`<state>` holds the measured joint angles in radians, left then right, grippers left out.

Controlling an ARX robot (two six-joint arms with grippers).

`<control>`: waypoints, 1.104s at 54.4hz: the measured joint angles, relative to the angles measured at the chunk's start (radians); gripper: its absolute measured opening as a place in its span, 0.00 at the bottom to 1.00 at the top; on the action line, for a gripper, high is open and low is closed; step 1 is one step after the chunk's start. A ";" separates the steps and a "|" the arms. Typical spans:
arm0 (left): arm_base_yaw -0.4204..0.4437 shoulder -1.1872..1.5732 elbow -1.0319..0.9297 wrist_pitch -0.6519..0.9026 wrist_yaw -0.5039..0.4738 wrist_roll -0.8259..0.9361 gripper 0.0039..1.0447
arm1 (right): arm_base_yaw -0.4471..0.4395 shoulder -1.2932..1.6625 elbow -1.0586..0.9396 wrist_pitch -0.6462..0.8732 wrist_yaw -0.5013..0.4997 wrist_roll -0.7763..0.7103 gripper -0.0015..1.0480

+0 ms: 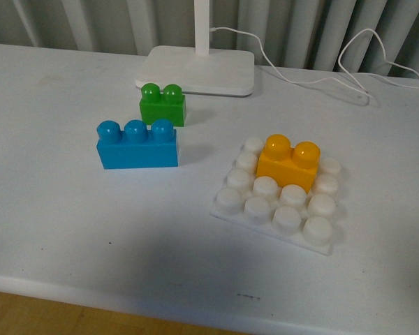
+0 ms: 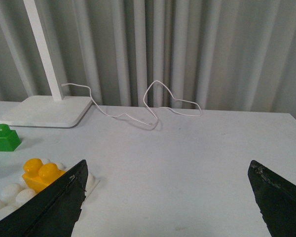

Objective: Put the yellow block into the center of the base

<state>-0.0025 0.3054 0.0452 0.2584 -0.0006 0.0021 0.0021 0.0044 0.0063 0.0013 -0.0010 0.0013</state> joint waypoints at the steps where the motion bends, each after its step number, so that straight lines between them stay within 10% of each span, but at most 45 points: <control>1: 0.000 -0.006 -0.002 -0.003 0.000 0.000 0.04 | 0.000 0.000 0.000 0.000 0.000 0.000 0.91; 53: 0.000 -0.301 -0.033 -0.256 0.000 -0.001 0.04 | 0.000 0.000 0.000 0.000 0.000 0.000 0.91; 60: 0.000 -0.301 -0.033 -0.256 0.000 -0.003 0.23 | 0.000 0.000 0.000 0.000 0.000 0.000 0.91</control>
<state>-0.0025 0.0044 0.0120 0.0021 -0.0002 -0.0013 0.0021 0.0044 0.0063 0.0013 -0.0006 0.0013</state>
